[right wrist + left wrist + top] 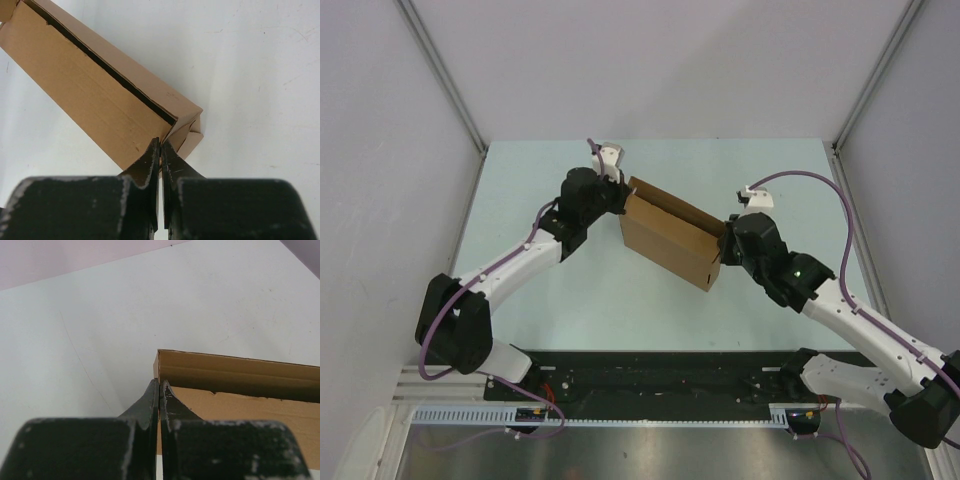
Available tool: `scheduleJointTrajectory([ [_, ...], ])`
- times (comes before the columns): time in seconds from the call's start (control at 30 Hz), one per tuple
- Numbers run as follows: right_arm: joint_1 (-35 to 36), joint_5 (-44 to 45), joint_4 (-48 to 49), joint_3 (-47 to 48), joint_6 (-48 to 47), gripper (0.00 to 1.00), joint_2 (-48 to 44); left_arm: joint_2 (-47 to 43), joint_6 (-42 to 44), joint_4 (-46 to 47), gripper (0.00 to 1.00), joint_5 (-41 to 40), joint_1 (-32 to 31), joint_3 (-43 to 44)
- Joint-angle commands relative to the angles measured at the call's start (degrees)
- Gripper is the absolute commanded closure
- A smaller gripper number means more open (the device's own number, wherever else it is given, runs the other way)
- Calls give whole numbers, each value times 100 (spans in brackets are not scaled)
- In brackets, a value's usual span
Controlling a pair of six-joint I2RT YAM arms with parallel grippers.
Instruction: Fold the paper box
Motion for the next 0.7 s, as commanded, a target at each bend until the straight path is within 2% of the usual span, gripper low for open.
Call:
scheduleJointTrajectory([
  [0.0,104,50,-229,-304,-46,100,-66,234,-205,-994,100,42,-158,19],
  [0.67,-97,-169,-167,-471,-55,100,-428,-381,-364,-890,100,-433,-157,-454],
])
